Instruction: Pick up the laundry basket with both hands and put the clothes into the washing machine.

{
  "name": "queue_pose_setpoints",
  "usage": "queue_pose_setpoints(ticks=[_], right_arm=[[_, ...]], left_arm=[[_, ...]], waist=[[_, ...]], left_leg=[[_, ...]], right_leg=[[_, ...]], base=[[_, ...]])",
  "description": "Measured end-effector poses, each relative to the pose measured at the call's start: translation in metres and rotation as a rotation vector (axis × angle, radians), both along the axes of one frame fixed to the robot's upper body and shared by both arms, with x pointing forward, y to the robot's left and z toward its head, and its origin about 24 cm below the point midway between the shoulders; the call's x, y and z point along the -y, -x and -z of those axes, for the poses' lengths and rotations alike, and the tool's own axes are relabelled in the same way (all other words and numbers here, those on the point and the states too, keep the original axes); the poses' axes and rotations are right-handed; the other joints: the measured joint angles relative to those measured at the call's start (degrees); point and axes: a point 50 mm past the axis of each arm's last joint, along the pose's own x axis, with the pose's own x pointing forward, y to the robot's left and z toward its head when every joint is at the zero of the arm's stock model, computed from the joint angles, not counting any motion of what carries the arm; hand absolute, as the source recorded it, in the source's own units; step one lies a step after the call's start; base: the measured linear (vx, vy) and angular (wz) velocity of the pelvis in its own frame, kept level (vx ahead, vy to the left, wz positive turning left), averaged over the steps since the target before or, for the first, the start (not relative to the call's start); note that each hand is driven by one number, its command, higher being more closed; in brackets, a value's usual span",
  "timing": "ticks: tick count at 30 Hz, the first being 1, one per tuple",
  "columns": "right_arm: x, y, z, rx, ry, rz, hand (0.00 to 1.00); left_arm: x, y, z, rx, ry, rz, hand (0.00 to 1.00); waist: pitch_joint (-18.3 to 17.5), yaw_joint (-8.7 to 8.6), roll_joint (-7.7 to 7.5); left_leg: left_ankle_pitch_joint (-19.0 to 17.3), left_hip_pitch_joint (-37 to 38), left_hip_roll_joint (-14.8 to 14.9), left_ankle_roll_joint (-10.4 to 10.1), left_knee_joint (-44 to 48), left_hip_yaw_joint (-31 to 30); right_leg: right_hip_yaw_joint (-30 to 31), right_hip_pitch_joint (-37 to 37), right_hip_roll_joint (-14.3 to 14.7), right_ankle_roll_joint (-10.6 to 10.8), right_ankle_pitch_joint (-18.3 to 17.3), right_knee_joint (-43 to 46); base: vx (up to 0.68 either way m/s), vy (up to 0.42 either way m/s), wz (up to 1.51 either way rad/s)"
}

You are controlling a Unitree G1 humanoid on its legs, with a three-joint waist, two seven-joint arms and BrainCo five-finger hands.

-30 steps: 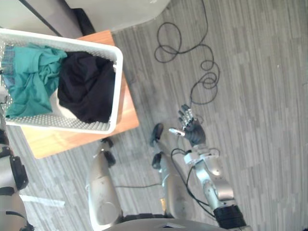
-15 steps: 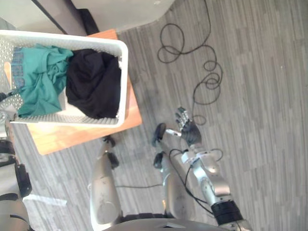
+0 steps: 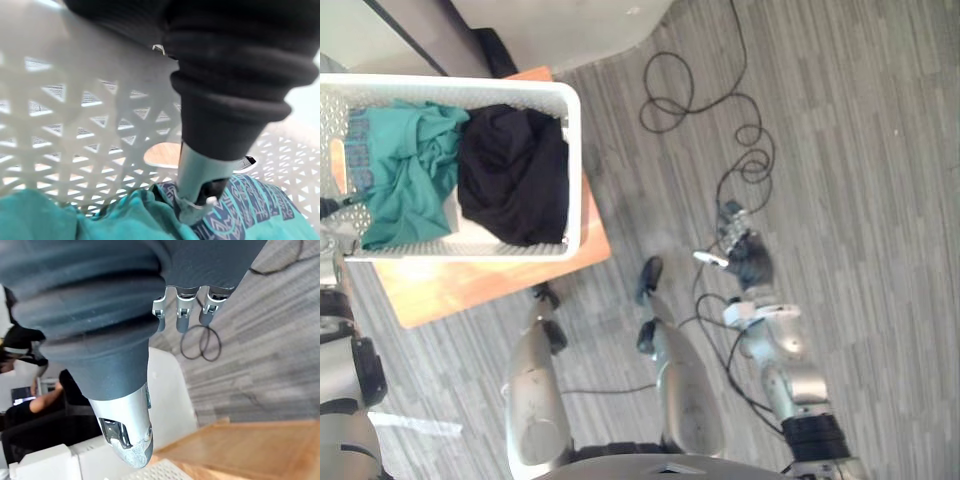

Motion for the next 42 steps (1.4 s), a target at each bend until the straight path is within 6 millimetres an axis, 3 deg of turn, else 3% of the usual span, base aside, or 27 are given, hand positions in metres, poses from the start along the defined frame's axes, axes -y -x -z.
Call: queue_pose_setpoints(ticks=[4, 9, 14, 23, 27, 42], right_arm=[[0.019, -0.005, -0.019, 0.081, 0.031, 0.087, 0.0], [0.017, -0.012, -0.034, 0.139, 0.039, 0.078, 0.0], [-0.01, -0.027, -0.056, 0.214, 0.095, -0.011, 0.0], [-0.046, -0.069, -0.051, 0.107, 0.166, -0.069, 0.0], [-0.057, -0.075, -0.059, 0.133, 0.171, -0.087, 0.0], [-0.091, -0.095, -0.068, 0.092, 0.205, -0.162, 0.0]], left_arm=[[-0.003, 0.002, -0.004, 0.0, -0.016, -0.008, 0.0], [-0.003, 0.002, -0.005, 0.002, -0.017, -0.008, 0.0], [0.001, -0.002, -0.007, 0.014, -0.012, 0.003, 0.0], [0.019, -0.019, -0.011, 0.072, 0.003, 0.051, 0.0], [0.025, -0.023, -0.012, 0.091, 0.002, 0.064, 0.0], [0.047, -0.033, 0.013, 0.094, 0.107, 0.1, 0.0]], waist=[[0.27, -0.16, -0.54], [0.29, -0.08, -0.58], [0.3, 0.42, -0.56], [0.28, 2.36, -0.43], [0.22, 3.01, -0.28], [-0.9, 4.66, 1.94]], left_leg=[[0.0, 0.05, 0.09, 0.0, 0.18, 0.11], [0.01, -0.02, 0.06, 0.01, 0.17, 0.07], [0.12, -0.04, 0.09, 0.1, 0.12, -0.01], [0.67, -0.07, -0.76, 0.39, -1.05, -0.79], [1.21, -0.06, -0.9, 0.41, -1.76, -1.06], [2.49, 0.32, -1.3, 0.14, -3.68, -0.97]], right_leg=[[0.22, 0.05, 0.17, 0.01, 0.29, -0.28], [0.24, 0.07, 0.15, 0.14, 0.62, -0.62], [0.07, 0.2, 0.12, 0.11, 0.67, -0.62], [-1.01, 0.55, -0.78, 0.26, 0.83, -0.78], [-1.36, 0.61, -0.77, 0.24, 0.85, -0.89], [-1.79, 1.26, -0.44, -0.17, 1.89, -2.63]], base=[[0.0, -0.041, -0.03], [0.0, -0.022, -0.01], [0.01, -0.031, 0.02], [0.01, -0.031, 0.07], [0.01, -0.037, 0.05], [0.0, -0.034, 0.01]])
